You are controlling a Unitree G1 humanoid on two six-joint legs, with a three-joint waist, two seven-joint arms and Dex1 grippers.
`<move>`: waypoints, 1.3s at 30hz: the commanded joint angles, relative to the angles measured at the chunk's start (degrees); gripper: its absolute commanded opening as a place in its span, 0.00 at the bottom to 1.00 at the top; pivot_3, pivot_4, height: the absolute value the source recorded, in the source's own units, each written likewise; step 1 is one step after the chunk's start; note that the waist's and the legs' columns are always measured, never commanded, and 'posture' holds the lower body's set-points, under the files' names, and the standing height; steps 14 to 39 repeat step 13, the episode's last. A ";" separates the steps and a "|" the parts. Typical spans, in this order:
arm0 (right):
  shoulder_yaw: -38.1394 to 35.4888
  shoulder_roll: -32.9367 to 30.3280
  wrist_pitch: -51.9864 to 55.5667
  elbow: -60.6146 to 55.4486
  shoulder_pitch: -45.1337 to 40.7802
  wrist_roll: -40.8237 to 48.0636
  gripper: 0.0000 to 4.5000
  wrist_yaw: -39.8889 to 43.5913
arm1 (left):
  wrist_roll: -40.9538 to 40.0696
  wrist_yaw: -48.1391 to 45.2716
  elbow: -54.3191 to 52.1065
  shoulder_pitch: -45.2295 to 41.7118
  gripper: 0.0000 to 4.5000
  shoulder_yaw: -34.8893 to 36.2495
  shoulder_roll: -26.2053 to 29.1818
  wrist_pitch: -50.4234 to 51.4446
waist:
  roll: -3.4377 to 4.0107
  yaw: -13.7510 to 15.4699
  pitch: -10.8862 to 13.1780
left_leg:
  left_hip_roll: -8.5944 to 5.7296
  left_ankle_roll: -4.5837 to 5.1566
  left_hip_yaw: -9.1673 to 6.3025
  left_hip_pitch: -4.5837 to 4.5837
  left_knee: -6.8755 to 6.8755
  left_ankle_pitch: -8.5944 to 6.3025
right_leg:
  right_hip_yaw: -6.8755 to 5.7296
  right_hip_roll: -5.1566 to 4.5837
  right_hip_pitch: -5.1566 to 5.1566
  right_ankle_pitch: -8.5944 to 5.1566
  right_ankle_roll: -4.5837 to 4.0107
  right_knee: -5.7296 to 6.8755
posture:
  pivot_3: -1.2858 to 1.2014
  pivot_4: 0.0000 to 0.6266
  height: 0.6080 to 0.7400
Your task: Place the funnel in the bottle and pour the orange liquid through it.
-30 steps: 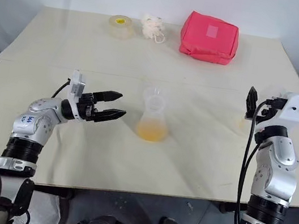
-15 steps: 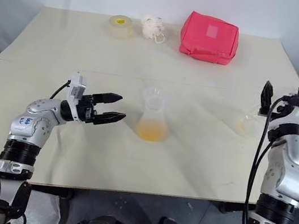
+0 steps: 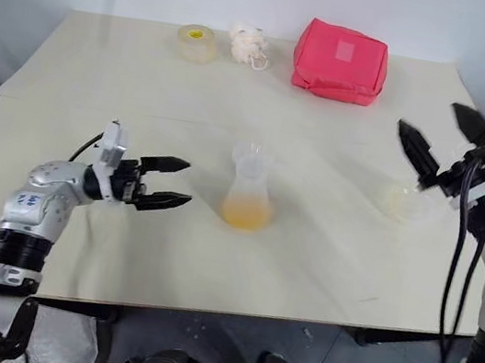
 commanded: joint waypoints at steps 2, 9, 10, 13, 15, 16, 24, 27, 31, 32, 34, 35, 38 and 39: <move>-1.75 -8.70 3.23 -7.27 13.79 2.15 0.99 15.18 | -0.35 -5.66 -3.24 4.58 1.00 0.38 4.26 -2.01 | -0.02 1.12 0.01 | 0.01 0.00 0.03 0.00 0.00 0.00 | 0.00 0.02 0.00 0.00 0.00 -0.03 | 0.52 0.24 1.00; -0.49 -13.55 -5.41 -0.42 24.79 -7.25 0.99 26.00 | -0.49 -8.52 -2.93 8.28 1.00 1.75 7.75 -5.33 | -0.05 2.42 0.03 | 0.01 0.05 0.20 0.01 0.15 -0.01 | 0.12 0.02 0.19 0.00 0.01 -0.42 | 0.52 0.24 1.00; -0.07 -13.42 -6.15 0.37 24.60 -7.80 0.99 26.64 | -0.56 -8.51 -2.96 8.43 1.00 1.86 7.91 -5.52 | -0.05 2.40 0.03 | 0.01 0.05 0.19 0.01 0.15 -0.01 | 0.11 0.02 0.20 0.00 0.01 -0.41 | 0.52 0.24 1.00; 1.20 -11.85 -6.97 1.66 23.05 -8.72 0.99 26.07 | -1.66 -8.95 -3.85 9.41 1.00 2.87 7.89 -6.20 | -0.05 2.27 0.03 | 0.02 0.05 0.19 0.05 0.12 -0.01 | 0.06 0.03 0.19 0.01 0.01 -0.37 | 0.52 0.24 1.00; 1.20 -11.85 -6.97 1.66 23.05 -8.72 0.99 26.07 | -1.66 -8.95 -3.85 9.41 1.00 2.87 7.89 -6.20 | -0.05 2.27 0.03 | 0.02 0.05 0.19 0.05 0.12 -0.01 | 0.06 0.03 0.19 0.01 0.01 -0.37 | 0.52 0.24 1.00; 1.20 -11.85 -6.97 1.66 23.05 -8.72 0.99 26.07 | -1.66 -8.95 -3.85 9.41 1.00 2.87 7.89 -6.20 | -0.05 2.27 0.03 | 0.02 0.05 0.19 0.05 0.12 -0.01 | 0.06 0.03 0.19 0.01 0.01 -0.37 | 0.52 0.24 1.00; 1.20 -11.85 -6.97 1.66 23.05 -8.72 0.99 26.07 | -1.66 -8.95 -3.85 9.41 1.00 2.87 7.89 -6.20 | -0.05 2.27 0.03 | 0.02 0.05 0.19 0.05 0.12 -0.01 | 0.06 0.03 0.19 0.01 0.01 -0.37 | 0.52 0.24 1.00; 1.20 -11.85 -6.97 1.66 23.05 -8.72 0.99 26.07 | -1.66 -8.95 -3.85 9.41 1.00 2.87 7.89 -6.20 | -0.05 2.27 0.03 | 0.02 0.05 0.19 0.05 0.12 -0.01 | 0.06 0.03 0.19 0.01 0.01 -0.37 | 0.52 0.24 1.00; 1.20 -11.85 -6.97 1.66 23.05 -8.72 0.99 26.07 | -1.66 -8.95 -3.85 9.41 1.00 2.87 7.89 -6.20 | -0.05 2.27 0.03 | 0.02 0.05 0.19 0.05 0.12 -0.01 | 0.06 0.03 0.19 0.01 0.01 -0.37 | 0.52 0.24 1.00; 1.20 -11.85 -6.97 1.66 23.05 -8.72 0.99 26.07 | -1.66 -8.95 -3.85 9.41 1.00 2.87 7.89 -6.20 | -0.05 2.27 0.03 | 0.02 0.05 0.19 0.05 0.12 -0.01 | 0.06 0.03 0.19 0.01 0.01 -0.37 | 0.52 0.24 1.00; 1.20 -11.85 -6.97 1.66 23.05 -8.72 0.99 26.07 | -1.66 -8.95 -3.85 9.41 1.00 2.87 7.89 -6.20 | -0.05 2.27 0.03 | 0.02 0.05 0.19 0.05 0.12 -0.01 | 0.06 0.03 0.19 0.01 0.01 -0.37 | 0.52 0.24 1.00; 1.20 -11.85 -6.97 1.66 23.05 -8.72 0.99 26.07 | -1.66 -8.95 -3.85 9.41 1.00 2.87 7.89 -6.20 | -0.05 2.27 0.03 | 0.02 0.05 0.19 0.05 0.12 -0.01 | 0.06 0.03 0.19 0.01 0.01 -0.37 | 0.52 0.24 1.00; 1.20 -11.85 -6.97 1.66 23.05 -8.72 0.99 26.07 | -1.66 -8.95 -3.85 9.41 1.00 2.87 7.89 -6.20 | -0.05 2.27 0.03 | 0.02 0.05 0.19 0.05 0.12 -0.01 | 0.06 0.03 0.19 0.01 0.01 -0.37 | 0.52 0.24 1.00; 1.20 -11.85 -6.97 1.66 23.05 -8.72 0.99 26.07 | -1.66 -8.95 -3.85 9.41 1.00 2.87 7.89 -6.20 | -0.05 2.27 0.03 | 0.02 0.05 0.19 0.05 0.12 -0.01 | 0.06 0.03 0.19 0.01 0.01 -0.37 | 0.52 0.24 1.00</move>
